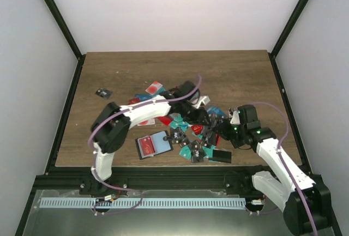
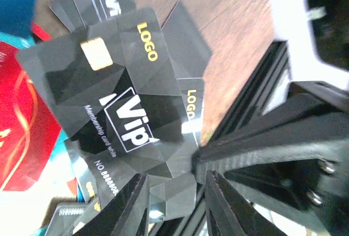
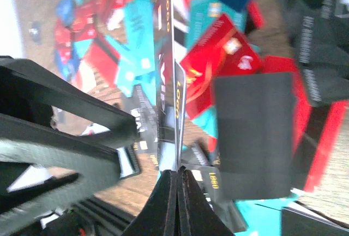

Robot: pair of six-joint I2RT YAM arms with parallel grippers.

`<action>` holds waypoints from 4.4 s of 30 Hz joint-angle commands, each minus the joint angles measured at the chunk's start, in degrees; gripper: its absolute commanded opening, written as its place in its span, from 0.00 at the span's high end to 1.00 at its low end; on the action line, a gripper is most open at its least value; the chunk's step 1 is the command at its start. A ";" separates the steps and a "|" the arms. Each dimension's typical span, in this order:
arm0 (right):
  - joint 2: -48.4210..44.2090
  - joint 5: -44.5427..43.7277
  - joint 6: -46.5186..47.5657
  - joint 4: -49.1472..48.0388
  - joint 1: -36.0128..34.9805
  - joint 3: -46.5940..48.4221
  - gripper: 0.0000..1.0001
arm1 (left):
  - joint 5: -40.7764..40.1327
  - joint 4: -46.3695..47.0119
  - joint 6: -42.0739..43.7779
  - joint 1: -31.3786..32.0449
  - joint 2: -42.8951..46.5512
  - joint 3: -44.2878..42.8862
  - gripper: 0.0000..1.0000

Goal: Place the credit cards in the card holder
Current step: Pick up the credit card from the center of the board, then insert the credit card into the card holder.

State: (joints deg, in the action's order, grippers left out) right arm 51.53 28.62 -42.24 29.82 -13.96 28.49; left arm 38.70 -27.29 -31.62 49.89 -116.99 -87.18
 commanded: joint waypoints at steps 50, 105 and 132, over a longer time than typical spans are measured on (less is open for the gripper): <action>9.43 10.46 9.57 -5.79 -0.21 6.86 0.10 | -1.60 25.08 -4.39 -16.39 20.92 24.64 0.96; 20.83 46.73 -17.09 -60.45 -10.60 12.28 0.99 | 9.78 36.45 -22.25 -19.40 53.86 45.90 0.59; 25.31 46.97 -13.44 -56.00 -12.38 14.60 0.93 | 11.04 47.53 -28.18 -18.41 48.99 48.38 0.96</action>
State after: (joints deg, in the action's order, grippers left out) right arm 76.16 75.99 -59.48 -29.98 -24.95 39.72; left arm 50.26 21.63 -61.32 31.11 -68.42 -39.53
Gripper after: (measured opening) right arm 0.035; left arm 0.042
